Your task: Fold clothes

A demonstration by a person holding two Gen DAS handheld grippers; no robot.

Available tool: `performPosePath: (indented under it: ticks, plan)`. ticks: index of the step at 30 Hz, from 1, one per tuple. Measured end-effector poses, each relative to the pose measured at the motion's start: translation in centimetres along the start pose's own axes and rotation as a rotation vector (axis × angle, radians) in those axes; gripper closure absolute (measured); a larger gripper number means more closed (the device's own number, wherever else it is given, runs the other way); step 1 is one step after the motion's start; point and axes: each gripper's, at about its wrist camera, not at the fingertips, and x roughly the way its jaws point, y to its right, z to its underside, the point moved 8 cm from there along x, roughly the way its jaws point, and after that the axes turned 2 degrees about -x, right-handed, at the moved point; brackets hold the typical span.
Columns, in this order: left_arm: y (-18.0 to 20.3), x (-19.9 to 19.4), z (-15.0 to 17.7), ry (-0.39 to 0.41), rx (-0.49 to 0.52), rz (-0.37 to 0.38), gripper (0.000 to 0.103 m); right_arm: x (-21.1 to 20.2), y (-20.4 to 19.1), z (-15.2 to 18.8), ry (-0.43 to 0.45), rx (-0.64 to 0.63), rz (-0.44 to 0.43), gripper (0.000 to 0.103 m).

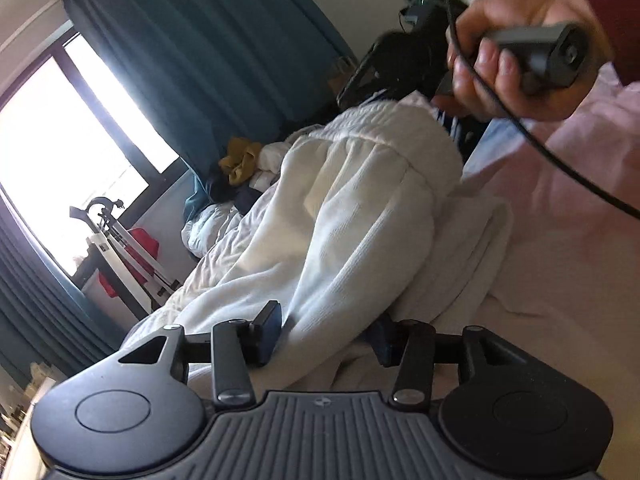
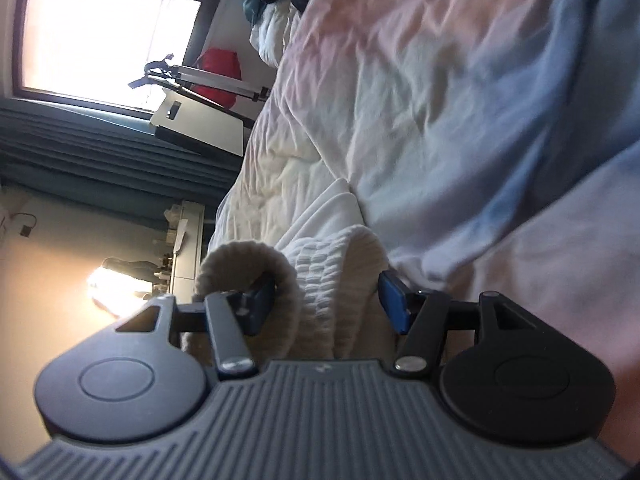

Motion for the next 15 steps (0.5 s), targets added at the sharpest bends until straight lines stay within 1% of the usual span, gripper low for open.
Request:
performPosePath:
  ticks: [2, 4, 6, 7, 8, 9, 10, 11, 13, 15]
  plan:
    - [-0.4, -0.2, 0.2, 0.009, -0.041, 0.012, 0.064, 0.4, -0.4, -0.5, -0.008, -0.017, -0.012, 0.045]
    - [-0.5, -0.6, 0.3, 0.019, -0.082, 0.023, 0.079, 0.5, -0.9, -0.8, -0.01, -0.064, -0.02, 0.05]
    - [0.8, -3.3, 0.0, 0.039, -0.097, 0.018, 0.086, 0.5, -1.4, -1.1, 0.003, -0.09, -0.024, 0.063]
    - [1.2, -4.3, -0.3, 0.051, -0.099, 0.016, 0.088, 0.4, -1.6, -1.2, 0.011, -0.101, -0.026, 0.065]
    - [1.5, -5.1, -0.5, 0.064, -0.1, 0.014, 0.089, 0.3, -2.0, -1.3, 0.022, -0.12, -0.028, 0.07]
    - [2.0, -6.0, -0.8, 0.076, -0.104, 0.014, 0.09, 0.1, -2.6, -1.4, 0.04, -0.143, -0.033, 0.077]
    - [2.5, -6.8, -1.1, 0.087, -0.11, 0.015, 0.09, -0.2, -3.1, -1.6, 0.056, -0.157, -0.047, 0.08]
    - [2.5, -6.9, -1.4, 0.096, -0.119, 0.017, 0.091, -0.5, -3.7, -1.7, 0.071, -0.168, -0.062, 0.082]
    - [2.4, -6.8, -1.9, 0.112, -0.135, 0.02, 0.091, -1.0, -4.9, -1.9, 0.107, -0.199, -0.098, 0.084]
    - [2.5, -6.4, -2.1, 0.118, -0.13, 0.024, 0.091, -1.6, -6.3, -2.2, 0.14, -0.241, -0.133, 0.085]
